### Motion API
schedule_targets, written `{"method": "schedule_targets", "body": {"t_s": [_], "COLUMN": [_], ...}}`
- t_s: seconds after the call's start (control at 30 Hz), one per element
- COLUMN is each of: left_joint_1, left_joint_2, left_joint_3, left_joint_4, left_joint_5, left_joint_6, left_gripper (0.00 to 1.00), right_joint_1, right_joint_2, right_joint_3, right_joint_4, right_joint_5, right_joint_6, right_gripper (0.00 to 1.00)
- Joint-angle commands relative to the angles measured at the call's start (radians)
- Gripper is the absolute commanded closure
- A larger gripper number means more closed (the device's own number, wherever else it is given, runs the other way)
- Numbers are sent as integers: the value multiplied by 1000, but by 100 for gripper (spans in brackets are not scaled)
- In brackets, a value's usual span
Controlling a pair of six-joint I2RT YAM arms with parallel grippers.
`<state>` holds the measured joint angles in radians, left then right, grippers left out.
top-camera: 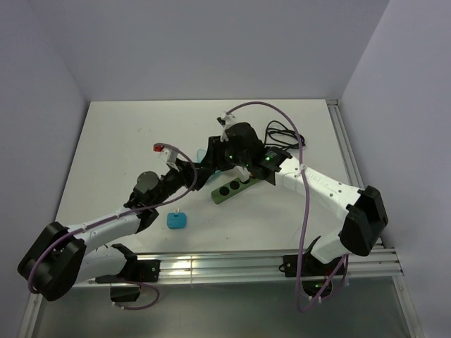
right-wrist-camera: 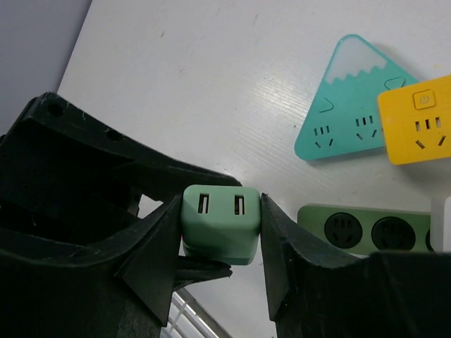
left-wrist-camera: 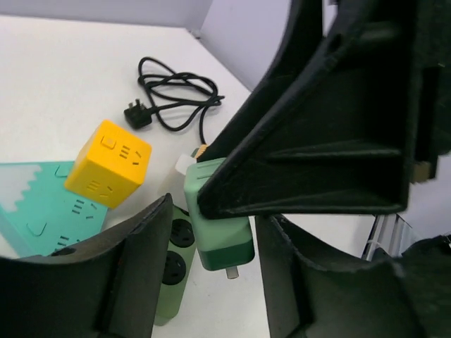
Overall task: Insert the plug
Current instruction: Adjust the plug.
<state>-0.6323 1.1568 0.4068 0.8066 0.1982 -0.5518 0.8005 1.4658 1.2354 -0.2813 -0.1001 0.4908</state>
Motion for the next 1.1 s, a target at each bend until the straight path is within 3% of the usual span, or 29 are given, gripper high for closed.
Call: {"method": "schedule_targets", "body": {"t_s": [0.0,0.13,0.3,0.33,0.43,0.6,0.83,0.93,1.03,1.07], "left_joint_1": [-4,-9,-18,-18,-27,-58,-78,-83,-84,-86], "left_joint_2": [-5,-20,-48,-49,-57,-118,-161,-164,-170,-177], "left_joint_3": [-55,-89,-129,-126,-111,-160,-152,-154,-149,-148], "left_joint_4": [244,295,330,315,249,281,210,206,184,181], "left_joint_5": [64,86,214,228,242,192,167,159,150,149], "left_joint_6": [70,130,237,249,303,381,437,444,458,463], "left_gripper": [45,61,70,78,91,98,100,100,100,100], "right_joint_1": [5,5,3,3,3,2,2,2,2,2], "right_joint_2": [-58,-56,-45,-39,-32,-25,-4,-1,16,21], "right_joint_3": [2,25,104,113,136,147,167,168,176,177], "right_joint_4": [-4,-41,-148,-160,-205,-257,-302,-308,-329,-338], "right_joint_5": [-36,-50,-68,-78,-124,-174,-233,-245,-268,-271], "right_joint_6": [9,5,-21,-24,-26,-17,-21,-20,-26,-29], "right_gripper": [62,62,62,62,59,54,49,53,46,48]}}
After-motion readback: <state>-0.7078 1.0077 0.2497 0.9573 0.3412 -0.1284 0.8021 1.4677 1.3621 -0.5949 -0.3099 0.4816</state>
